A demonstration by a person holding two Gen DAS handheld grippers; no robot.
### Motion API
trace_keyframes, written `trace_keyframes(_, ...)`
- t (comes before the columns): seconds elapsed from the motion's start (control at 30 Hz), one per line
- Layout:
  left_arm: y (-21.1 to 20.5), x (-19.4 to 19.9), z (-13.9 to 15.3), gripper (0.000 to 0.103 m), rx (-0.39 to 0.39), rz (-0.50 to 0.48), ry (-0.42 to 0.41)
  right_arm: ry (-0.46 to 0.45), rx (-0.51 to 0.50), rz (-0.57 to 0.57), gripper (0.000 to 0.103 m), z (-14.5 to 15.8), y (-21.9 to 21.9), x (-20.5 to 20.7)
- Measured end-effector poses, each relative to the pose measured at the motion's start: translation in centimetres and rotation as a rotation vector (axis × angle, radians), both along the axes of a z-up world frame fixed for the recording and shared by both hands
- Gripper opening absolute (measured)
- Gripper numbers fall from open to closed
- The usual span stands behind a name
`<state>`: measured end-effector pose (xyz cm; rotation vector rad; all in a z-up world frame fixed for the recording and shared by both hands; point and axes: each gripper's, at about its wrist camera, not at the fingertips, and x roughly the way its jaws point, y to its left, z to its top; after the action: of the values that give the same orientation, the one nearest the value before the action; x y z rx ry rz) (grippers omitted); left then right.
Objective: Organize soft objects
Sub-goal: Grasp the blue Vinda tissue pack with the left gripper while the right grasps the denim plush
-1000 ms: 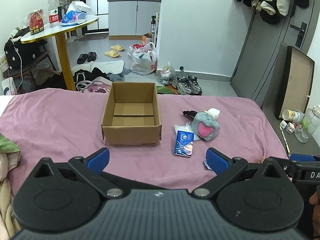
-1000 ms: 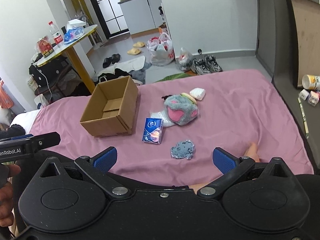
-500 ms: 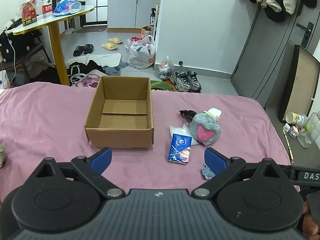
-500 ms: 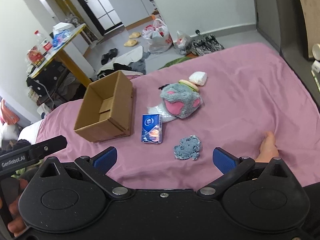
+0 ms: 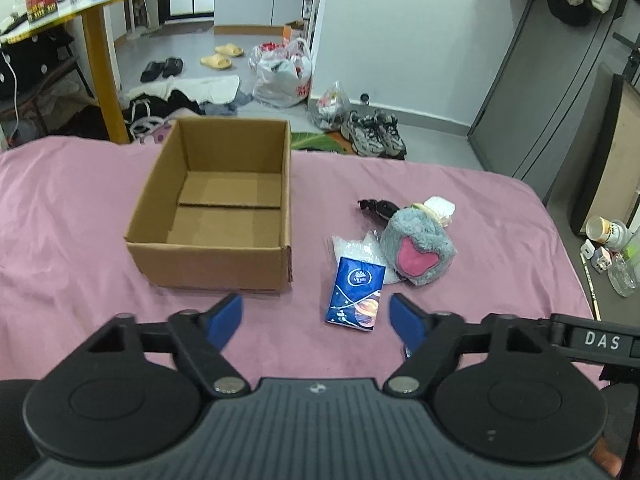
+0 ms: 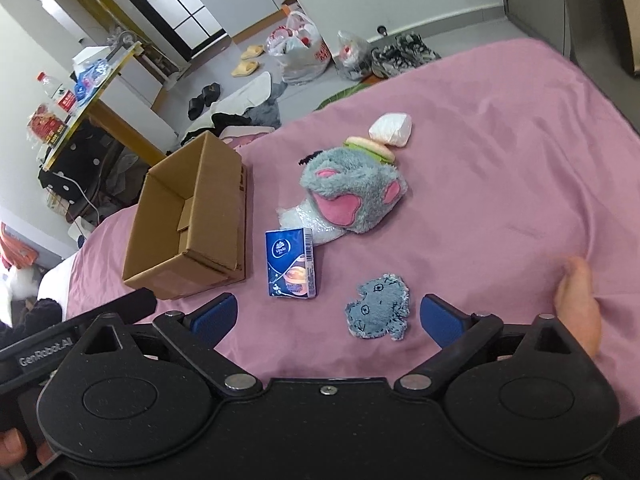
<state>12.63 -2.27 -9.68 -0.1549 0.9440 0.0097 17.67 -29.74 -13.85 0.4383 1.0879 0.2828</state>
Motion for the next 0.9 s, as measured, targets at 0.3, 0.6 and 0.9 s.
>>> trace_keyframes(0.3,-1.3,3.6,-3.0,0.070,-0.006,-0.034,0.073,0.096,0.041,-0.010,0.082,-3.6,-0.1,1.9)
trace_keyframes(0.6,-3.5,7.1,-5.9,0.070,-0.020,-0.103,0.144,0.159,0.053,-0.020,0.070,-6.4,-0.1,3.6)
trace_keyframes(0.9,-4.7,9.7,-9.1,0.070,-0.025,-0.118,0.208,0.225,0.017,-0.013,0.067,-8.5,0.3,4.8)
